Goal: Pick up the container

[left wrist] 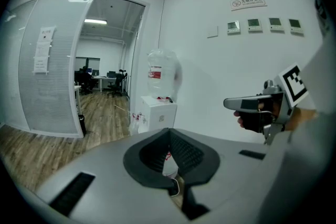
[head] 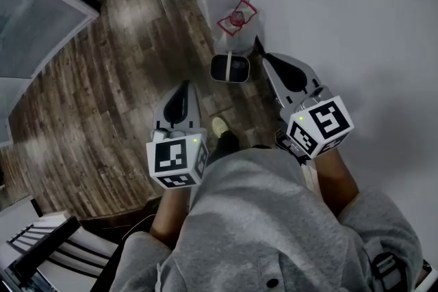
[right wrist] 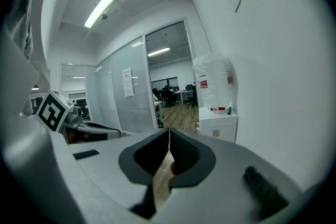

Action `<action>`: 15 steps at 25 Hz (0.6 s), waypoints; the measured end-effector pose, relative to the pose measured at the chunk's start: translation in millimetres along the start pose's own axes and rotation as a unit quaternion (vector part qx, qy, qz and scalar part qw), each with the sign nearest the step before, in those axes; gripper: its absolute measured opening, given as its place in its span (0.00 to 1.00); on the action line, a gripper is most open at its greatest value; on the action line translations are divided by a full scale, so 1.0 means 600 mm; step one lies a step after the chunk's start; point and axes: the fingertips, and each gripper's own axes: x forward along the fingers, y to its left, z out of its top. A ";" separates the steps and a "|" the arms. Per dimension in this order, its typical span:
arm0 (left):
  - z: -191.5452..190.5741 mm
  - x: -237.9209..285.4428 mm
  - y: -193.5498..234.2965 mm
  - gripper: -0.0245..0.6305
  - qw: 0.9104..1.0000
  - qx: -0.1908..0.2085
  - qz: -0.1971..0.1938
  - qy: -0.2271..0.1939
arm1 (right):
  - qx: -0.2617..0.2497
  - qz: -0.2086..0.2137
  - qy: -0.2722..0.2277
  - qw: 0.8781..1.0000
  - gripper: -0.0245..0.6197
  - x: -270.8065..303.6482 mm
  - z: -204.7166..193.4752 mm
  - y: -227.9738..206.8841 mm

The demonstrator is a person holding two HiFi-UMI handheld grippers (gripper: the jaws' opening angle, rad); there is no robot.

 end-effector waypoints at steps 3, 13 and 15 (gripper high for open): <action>0.000 0.022 0.020 0.06 1.000 0.000 -0.004 0.003 | -0.006 -0.006 0.001 1.000 0.08 0.029 0.001 -0.006; -0.048 0.137 0.032 0.06 0.997 -0.023 -0.034 0.064 | 0.023 -0.010 0.036 0.999 0.08 0.104 -0.030 -0.073; -0.061 0.167 0.032 0.06 0.996 -0.030 -0.036 0.081 | 0.033 -0.006 0.043 0.999 0.08 0.121 -0.042 -0.095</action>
